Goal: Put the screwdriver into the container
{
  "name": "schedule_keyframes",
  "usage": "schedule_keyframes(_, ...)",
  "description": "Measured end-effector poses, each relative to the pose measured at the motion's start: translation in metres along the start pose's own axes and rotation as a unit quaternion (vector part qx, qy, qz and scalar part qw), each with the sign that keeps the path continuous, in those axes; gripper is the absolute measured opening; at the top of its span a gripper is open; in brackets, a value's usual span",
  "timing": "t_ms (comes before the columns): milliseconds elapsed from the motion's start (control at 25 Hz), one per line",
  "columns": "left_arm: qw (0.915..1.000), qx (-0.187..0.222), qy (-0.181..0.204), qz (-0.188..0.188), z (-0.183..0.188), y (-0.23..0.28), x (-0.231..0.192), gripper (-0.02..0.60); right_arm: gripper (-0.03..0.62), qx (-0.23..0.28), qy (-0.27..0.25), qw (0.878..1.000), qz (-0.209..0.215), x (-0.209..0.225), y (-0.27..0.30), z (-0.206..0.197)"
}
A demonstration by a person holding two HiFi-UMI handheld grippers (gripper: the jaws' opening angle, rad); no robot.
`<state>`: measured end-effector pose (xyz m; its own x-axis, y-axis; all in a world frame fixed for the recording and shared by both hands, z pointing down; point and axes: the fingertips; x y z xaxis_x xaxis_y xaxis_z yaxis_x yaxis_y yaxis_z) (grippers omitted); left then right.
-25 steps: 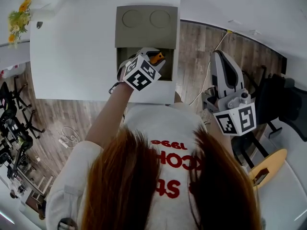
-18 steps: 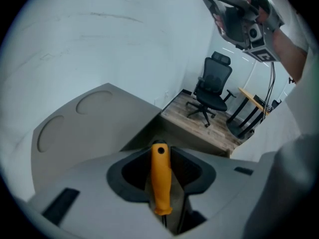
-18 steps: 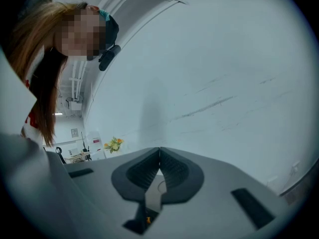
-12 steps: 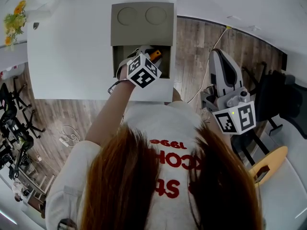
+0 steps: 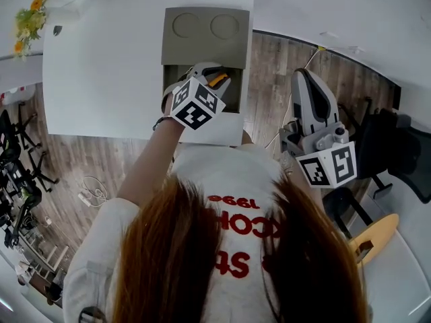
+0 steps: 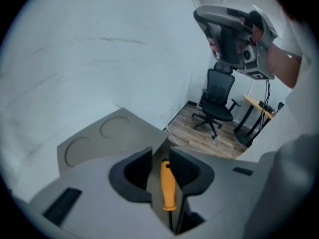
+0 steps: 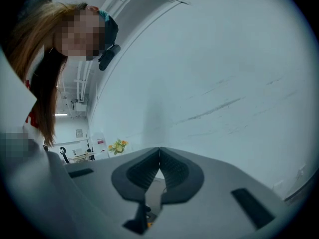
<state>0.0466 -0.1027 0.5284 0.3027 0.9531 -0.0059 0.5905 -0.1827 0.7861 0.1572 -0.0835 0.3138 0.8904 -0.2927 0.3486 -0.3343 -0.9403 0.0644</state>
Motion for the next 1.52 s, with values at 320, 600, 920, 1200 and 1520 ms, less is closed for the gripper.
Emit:
schedule_keyframes(320,0.9781,0.15,0.017,0.144,0.058,-0.078,-0.042,0.006,0.005,0.017,-0.024,0.999,0.018,-0.013,0.008,0.017)
schedule_keyframes(600,0.935,0.269,-0.073,0.219,0.074,-0.165,-0.075,0.006,0.005,0.032,-0.049,0.998,0.036,-0.023,0.017,0.03)
schedule_keyframes(920,0.8788,0.335,-0.116,0.319,0.056,-0.254,-0.098,0.005,0.005,0.042,-0.072,0.995,0.06,-0.039,0.039,0.042)
schedule_keyframes(1200,0.855,0.355,-0.132,0.354,0.04,-0.29,-0.099,0.005,0.003,0.045,-0.128,0.989,0.056,-0.054,0.051,0.048)
schedule_keyframes(1520,0.8497,0.364,-0.139,0.355,0.037,-0.297,-0.099,0.005,0.003,0.047,-0.137,0.988,0.056,-0.058,0.056,0.053)
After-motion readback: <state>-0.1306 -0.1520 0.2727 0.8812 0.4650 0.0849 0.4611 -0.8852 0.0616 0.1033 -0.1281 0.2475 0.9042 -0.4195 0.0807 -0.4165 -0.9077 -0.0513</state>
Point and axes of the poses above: the fingertips, and each gripper's own axes: y forward along the fingers, x to its right, z out of its top, and after that the axes turned 1 degree about -x, right-handed
